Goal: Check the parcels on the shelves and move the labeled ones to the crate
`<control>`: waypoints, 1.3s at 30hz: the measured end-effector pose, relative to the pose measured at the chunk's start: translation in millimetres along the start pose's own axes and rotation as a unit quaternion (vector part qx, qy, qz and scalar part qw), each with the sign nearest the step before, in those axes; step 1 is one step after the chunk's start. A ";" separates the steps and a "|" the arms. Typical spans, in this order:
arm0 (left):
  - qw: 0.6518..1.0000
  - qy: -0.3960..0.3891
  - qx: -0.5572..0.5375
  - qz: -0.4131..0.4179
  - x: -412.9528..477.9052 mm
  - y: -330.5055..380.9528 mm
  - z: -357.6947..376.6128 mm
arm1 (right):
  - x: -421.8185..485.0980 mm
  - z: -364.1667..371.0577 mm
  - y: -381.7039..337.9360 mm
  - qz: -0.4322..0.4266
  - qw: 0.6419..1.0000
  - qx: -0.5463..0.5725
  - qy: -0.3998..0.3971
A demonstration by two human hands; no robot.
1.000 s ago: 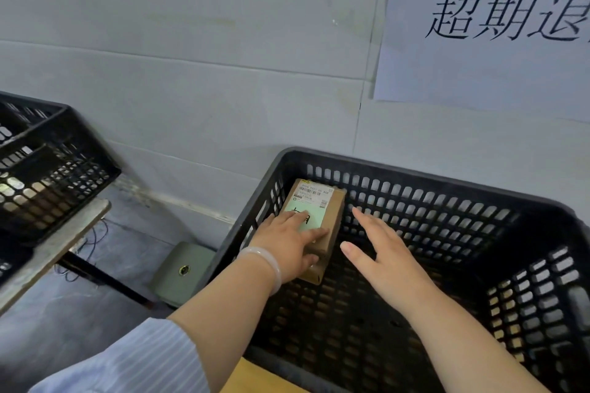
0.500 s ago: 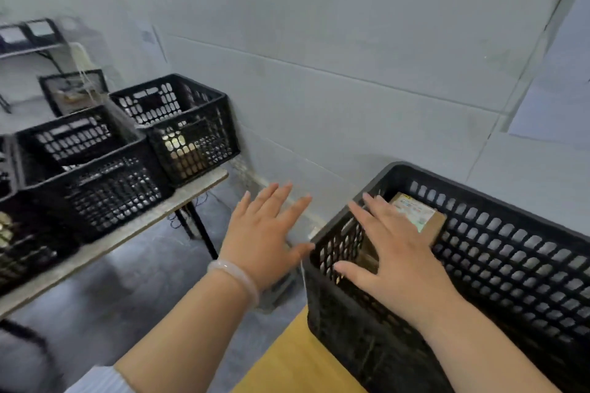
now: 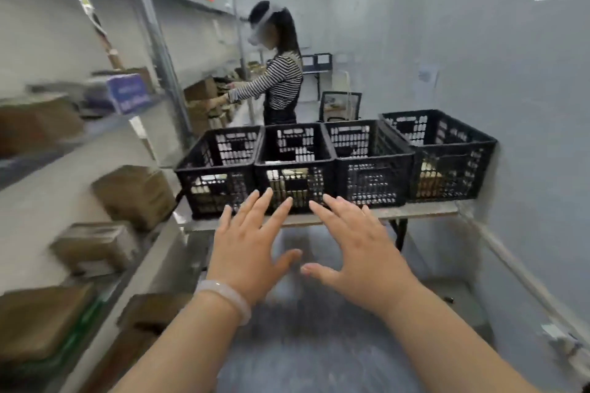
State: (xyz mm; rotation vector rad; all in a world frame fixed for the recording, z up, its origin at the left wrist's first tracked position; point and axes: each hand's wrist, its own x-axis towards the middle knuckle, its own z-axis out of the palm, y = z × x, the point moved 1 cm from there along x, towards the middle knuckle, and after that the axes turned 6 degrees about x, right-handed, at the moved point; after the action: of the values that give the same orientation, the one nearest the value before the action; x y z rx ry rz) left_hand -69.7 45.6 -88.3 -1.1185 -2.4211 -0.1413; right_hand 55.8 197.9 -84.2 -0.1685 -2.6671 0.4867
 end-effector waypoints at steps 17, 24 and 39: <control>0.873 0.062 0.300 -0.380 -266.5 -196.0 -214.1 | 73.4 73.5 -364.4 -0.505 0.848 0.154 -0.051; 0.777 0.082 0.345 -0.519 -352.5 -160.3 -263.6 | 17.3 89.0 -434.3 -0.609 0.754 0.228 -0.090; 0.736 0.117 0.304 -0.594 -410.5 -195.9 -366.6 | -31.4 61.9 -543.6 -0.561 0.733 0.370 -0.101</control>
State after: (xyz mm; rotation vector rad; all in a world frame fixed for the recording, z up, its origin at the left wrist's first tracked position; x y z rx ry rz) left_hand 150.0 -472.1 70.0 0.7715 -2.2578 0.1133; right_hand 34.7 -333.6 47.7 1.6686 -1.9640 1.0499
